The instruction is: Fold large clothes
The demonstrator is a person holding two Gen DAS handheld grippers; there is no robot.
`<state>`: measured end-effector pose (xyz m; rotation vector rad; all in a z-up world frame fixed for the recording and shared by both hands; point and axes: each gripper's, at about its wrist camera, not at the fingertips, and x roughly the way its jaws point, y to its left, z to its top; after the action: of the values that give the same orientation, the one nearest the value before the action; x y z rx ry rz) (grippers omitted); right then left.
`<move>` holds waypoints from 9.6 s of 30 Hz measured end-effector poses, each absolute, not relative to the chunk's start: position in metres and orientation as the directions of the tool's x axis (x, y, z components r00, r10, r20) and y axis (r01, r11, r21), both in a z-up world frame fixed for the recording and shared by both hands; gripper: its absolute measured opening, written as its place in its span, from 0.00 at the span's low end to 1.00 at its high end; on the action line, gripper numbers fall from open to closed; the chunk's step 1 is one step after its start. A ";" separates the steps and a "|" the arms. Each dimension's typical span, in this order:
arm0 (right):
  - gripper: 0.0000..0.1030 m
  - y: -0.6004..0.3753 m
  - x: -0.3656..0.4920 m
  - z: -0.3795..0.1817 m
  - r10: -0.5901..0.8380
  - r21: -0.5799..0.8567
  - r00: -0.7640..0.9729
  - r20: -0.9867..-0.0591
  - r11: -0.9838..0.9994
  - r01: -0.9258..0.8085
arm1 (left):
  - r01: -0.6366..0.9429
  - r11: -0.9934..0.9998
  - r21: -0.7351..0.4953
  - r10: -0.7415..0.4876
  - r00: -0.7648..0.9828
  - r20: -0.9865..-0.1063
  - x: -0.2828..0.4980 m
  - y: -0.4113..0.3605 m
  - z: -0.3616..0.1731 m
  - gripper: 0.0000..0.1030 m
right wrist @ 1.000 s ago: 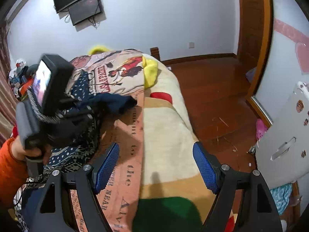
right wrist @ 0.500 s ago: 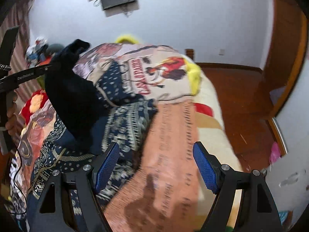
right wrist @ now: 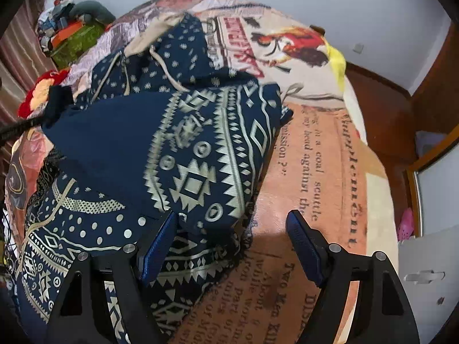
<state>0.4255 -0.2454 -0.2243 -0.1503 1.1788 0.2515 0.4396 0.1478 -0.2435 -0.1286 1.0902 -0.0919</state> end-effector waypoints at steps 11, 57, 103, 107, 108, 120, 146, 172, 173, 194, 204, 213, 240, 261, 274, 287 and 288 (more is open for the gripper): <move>0.83 -0.234 0.429 -0.233 0.059 -0.060 0.349 -0.935 0.945 -0.320 | -0.105 0.987 -0.122 -0.069 0.409 -0.910 0.422 0.184 -0.274 0.12; 0.62 -0.085 0.697 -0.235 0.374 0.322 0.430 -0.822 0.927 -0.189 | -0.123 0.961 -0.247 -0.149 0.521 -0.840 0.652 0.124 -0.249 0.51; 0.60 -0.080 0.441 -0.170 0.300 0.094 0.441 -0.846 0.898 -0.430 | 0.189 0.978 -0.083 -0.167 0.488 -0.857 0.434 0.080 -0.185 0.24; 0.64 -0.081 0.442 -0.149 0.318 0.081 0.493 -0.810 0.893 -0.444 | 0.174 0.983 -0.060 -0.149 0.561 -0.815 0.438 0.084 -0.161 0.51; 0.64 -0.081 0.444 -0.145 0.323 0.083 0.499 -0.804 0.892 -0.444 | 0.167 0.984 -0.061 -0.147 0.572 -0.807 0.440 0.085 -0.157 0.54; 0.70 -0.067 0.523 -0.147 0.350 0.139 0.520 -0.779 0.906 -0.400 | 0.066 0.994 -0.088 -0.109 0.620 -0.777 0.526 0.092 -0.159 0.61; 0.14 -0.059 0.565 -0.177 0.479 0.328 0.444 -0.758 0.867 -0.375 | 0.087 0.993 -0.078 -0.116 0.649 -0.752 0.542 0.083 -0.164 0.07; 0.16 -0.058 0.326 -0.162 0.452 0.240 0.310 -0.836 0.810 -0.535 | 0.245 0.965 -0.096 -0.213 0.512 -0.832 0.326 0.071 -0.188 0.18; 0.22 -0.057 0.322 -0.165 0.436 0.228 0.302 -0.848 0.814 -0.535 | 0.239 0.966 -0.095 -0.207 0.504 -0.838 0.321 0.072 -0.193 0.18; 0.69 -0.097 0.288 -0.121 0.482 0.269 0.405 -0.777 0.836 -0.478 | 0.175 0.983 -0.063 -0.161 0.626 -0.763 0.281 0.088 -0.142 0.55; 0.70 -0.079 0.308 -0.177 0.426 0.285 0.308 -0.851 0.866 -0.411 | 0.184 0.976 -0.117 -0.197 0.515 -0.834 0.308 0.055 -0.197 0.58; 0.70 -0.102 0.289 -0.188 0.397 0.278 0.299 -0.868 0.886 -0.371 | 0.097 0.976 -0.197 -0.219 0.497 -0.840 0.278 0.091 -0.214 0.59; 0.70 -0.160 0.182 -0.160 0.454 0.380 0.441 -0.774 0.891 -0.249 | -0.330 0.842 -0.427 -0.307 0.357 -0.882 0.167 0.200 -0.319 0.61; 0.08 -0.148 0.200 -0.145 0.474 0.369 0.511 -0.717 0.880 -0.299 | -0.023 0.908 -0.419 -0.339 0.548 -0.765 0.209 0.142 -0.186 0.12; 0.06 -0.156 0.293 -0.123 0.398 0.285 0.598 -0.696 0.917 -0.279 | 0.035 0.914 -0.404 -0.326 0.653 -0.683 0.291 0.141 -0.132 0.12; 0.07 -0.165 0.392 -0.195 0.322 0.259 0.461 -0.827 0.946 -0.196 | -0.159 0.917 -0.365 -0.260 0.454 -0.852 0.340 0.162 -0.262 0.12; 0.07 -0.166 0.392 -0.195 0.329 0.265 0.456 -0.827 0.943 -0.200 | -0.152 0.921 -0.359 -0.257 0.458 -0.851 0.338 0.161 -0.260 0.12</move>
<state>0.3925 -0.1658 -0.1947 0.1363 1.0487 0.3278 0.3380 0.1609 -0.2599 -0.4172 1.1026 -0.0666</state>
